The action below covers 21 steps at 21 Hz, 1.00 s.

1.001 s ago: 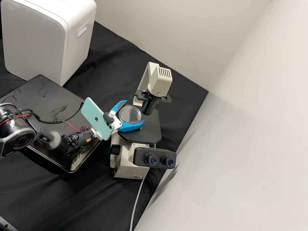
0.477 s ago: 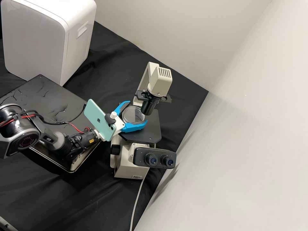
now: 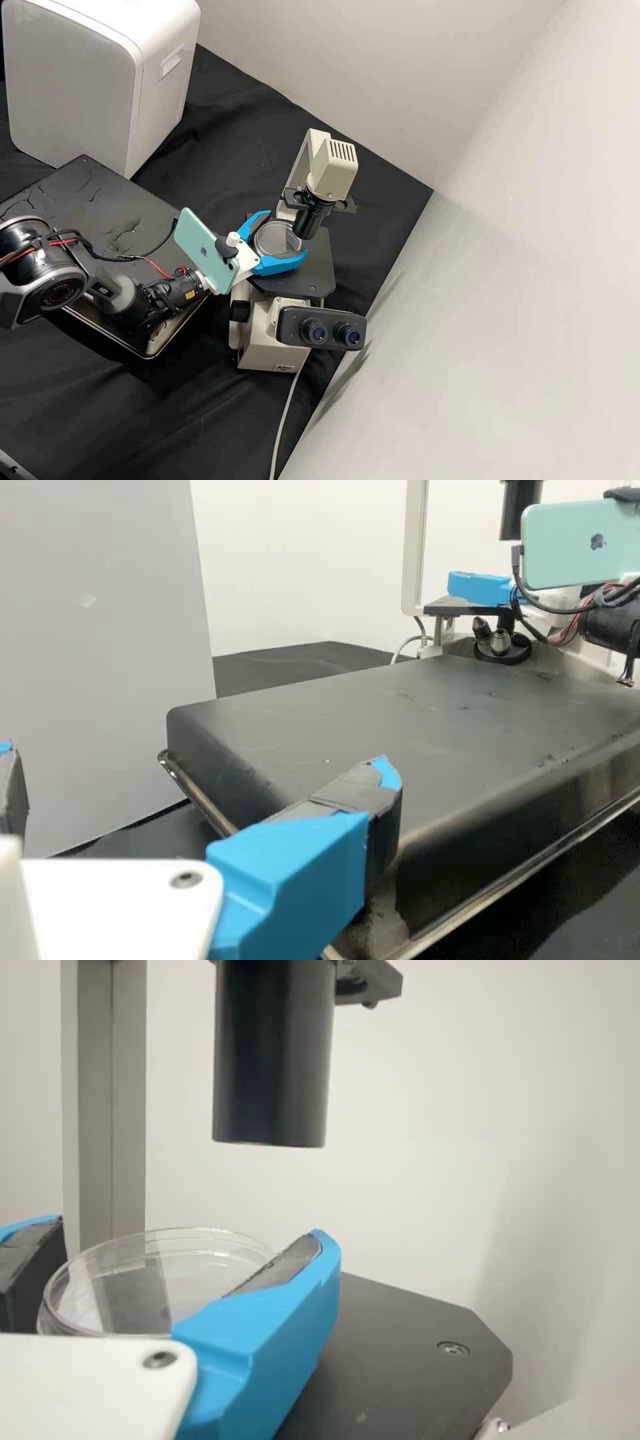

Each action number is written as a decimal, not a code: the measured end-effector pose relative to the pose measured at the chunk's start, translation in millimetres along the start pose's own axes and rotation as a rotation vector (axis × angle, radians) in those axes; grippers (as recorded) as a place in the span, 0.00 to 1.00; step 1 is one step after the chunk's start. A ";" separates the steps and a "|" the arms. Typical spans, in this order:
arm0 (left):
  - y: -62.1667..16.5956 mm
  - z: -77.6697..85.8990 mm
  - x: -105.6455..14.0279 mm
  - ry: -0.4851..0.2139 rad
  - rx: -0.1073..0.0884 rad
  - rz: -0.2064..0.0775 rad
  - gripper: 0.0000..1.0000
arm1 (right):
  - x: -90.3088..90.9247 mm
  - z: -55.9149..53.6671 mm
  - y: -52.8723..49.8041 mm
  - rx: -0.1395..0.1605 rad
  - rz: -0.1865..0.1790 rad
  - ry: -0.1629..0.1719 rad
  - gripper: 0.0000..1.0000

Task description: Place the petri dish on the microscope

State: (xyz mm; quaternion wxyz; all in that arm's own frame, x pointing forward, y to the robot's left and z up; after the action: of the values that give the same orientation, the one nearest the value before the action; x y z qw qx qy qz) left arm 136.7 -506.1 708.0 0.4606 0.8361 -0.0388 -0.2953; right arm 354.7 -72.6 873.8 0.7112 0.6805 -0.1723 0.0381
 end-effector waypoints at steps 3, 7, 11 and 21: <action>0.0 0.0 0.0 0.000 0.000 0.000 1.00 | -1.2 1.0 -0.9 -0.007 0.005 0.004 0.00; -0.1 0.4 -0.1 -0.002 0.000 -0.001 1.00 | -1.1 1.7 -1.7 -0.011 0.012 0.010 0.00; -0.1 0.4 -0.1 -0.002 0.000 -0.001 1.00 | -1.1 1.7 -1.7 -0.011 0.015 0.007 1.00; -0.1 -3.3 0.8 0.018 -0.002 -0.001 1.00 | -1.2 1.6 -4.1 -0.016 0.022 -0.007 1.00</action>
State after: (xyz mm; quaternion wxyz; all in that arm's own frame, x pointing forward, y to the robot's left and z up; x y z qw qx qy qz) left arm 139.1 -503.8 708.9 0.4615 0.8384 -0.0339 -0.2879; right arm 354.3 -74.3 869.5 0.7156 0.6729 -0.1825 0.0423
